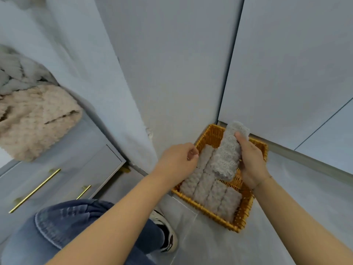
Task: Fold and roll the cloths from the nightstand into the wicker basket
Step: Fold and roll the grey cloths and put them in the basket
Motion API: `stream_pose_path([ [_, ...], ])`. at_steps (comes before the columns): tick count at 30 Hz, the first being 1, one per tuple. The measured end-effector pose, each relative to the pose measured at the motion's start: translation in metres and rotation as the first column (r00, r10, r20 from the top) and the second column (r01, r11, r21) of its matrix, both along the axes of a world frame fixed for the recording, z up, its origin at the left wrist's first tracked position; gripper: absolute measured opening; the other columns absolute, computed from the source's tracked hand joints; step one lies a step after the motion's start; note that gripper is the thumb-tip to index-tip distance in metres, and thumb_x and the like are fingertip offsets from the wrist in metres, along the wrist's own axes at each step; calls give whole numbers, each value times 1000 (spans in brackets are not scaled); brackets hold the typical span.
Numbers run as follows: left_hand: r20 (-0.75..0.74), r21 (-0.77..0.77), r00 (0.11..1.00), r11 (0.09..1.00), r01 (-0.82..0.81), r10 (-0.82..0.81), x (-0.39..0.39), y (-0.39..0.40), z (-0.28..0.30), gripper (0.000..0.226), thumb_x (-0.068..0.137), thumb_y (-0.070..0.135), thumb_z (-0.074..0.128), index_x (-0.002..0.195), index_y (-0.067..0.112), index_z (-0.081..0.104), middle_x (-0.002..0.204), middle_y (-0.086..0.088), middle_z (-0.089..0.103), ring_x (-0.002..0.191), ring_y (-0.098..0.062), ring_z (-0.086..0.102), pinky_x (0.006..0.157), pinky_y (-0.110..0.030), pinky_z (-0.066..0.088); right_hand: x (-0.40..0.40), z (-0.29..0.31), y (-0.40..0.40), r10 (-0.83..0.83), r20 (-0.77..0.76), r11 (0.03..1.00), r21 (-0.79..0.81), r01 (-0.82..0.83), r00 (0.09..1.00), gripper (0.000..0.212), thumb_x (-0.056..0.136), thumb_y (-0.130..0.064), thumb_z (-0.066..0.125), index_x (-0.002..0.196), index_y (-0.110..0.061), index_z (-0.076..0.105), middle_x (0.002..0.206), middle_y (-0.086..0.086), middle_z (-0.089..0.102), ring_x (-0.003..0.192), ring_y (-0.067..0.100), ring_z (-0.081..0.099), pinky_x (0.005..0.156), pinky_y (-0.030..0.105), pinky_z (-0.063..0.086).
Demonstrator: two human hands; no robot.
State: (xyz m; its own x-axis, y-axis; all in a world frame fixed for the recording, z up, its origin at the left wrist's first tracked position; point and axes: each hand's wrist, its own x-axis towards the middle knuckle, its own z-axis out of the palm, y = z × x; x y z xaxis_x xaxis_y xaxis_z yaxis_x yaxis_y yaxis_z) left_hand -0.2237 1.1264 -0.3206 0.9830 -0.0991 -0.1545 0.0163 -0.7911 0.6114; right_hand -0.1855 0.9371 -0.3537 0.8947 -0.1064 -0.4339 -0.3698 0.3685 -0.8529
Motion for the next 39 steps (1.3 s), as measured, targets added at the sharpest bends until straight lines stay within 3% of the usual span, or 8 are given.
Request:
stream_pose_path([
  [3,-56,112,992,987,117,-112,31,-11,-41,21,97,25,47,111,21,62,103,5,62,98,-14,58,82,-27,46,30,-52,-24,33,-114,999,9,-32,993,26,92,-35,60,110,-17,65,106,1,72,97,17,69,80,33,54],
  [9,-145,202,964,946,251,-225,68,-9,-130,30,99,24,44,126,19,55,126,-1,52,117,-18,44,93,-26,38,73,-155,-55,-18,-279,995,-95,-9,960,26,96,-29,57,115,-11,58,101,-1,65,86,12,61,64,26,46],
  [14,-227,363,936,869,337,-268,60,-2,-188,45,97,24,42,140,14,42,155,-11,26,141,-25,25,115,-36,26,101,-232,-65,-40,-369,974,-221,-46,929,57,96,-33,56,145,-13,35,135,5,51,117,25,53,93,39,47],
  [19,-212,336,934,876,346,-288,64,0,-214,57,97,20,44,151,15,26,162,-10,-2,149,-25,-1,122,-36,4,115,-285,-70,-27,-393,955,-280,-92,919,53,96,-38,55,142,-17,38,140,4,49,125,26,50,106,45,41],
  [25,-205,322,945,895,310,-254,65,-3,-231,59,97,21,44,152,20,23,162,-6,-9,148,-21,-12,122,-39,1,123,-305,-54,-14,-408,969,-230,-88,913,44,98,-36,52,136,-16,46,132,6,56,119,26,55,103,48,45],
  [29,-174,298,955,911,285,-242,64,0,-236,58,96,18,44,151,20,27,162,-3,-4,148,-18,-14,122,-39,4,117,-315,-42,-103,-418,843,-518,-144,902,52,94,-48,51,125,-6,54,135,15,49,123,34,50,103,45,42],
  [31,-168,284,957,919,275,-235,65,1,-237,58,95,16,45,150,18,28,162,-3,-1,148,-18,-12,122,-38,4,111,-313,-39,-164,-407,792,-597,-126,898,62,93,-49,53,135,-4,47,144,15,39,130,34,42,107,45,37],
  [39,-186,245,959,935,256,-214,66,-2,-238,58,95,18,46,150,19,28,162,-3,1,148,-18,-12,122,-41,7,82,-316,-23,-175,-404,881,-472,-40,898,73,84,-30,71,143,-11,33,138,10,48,123,30,50,104,47,43],
])
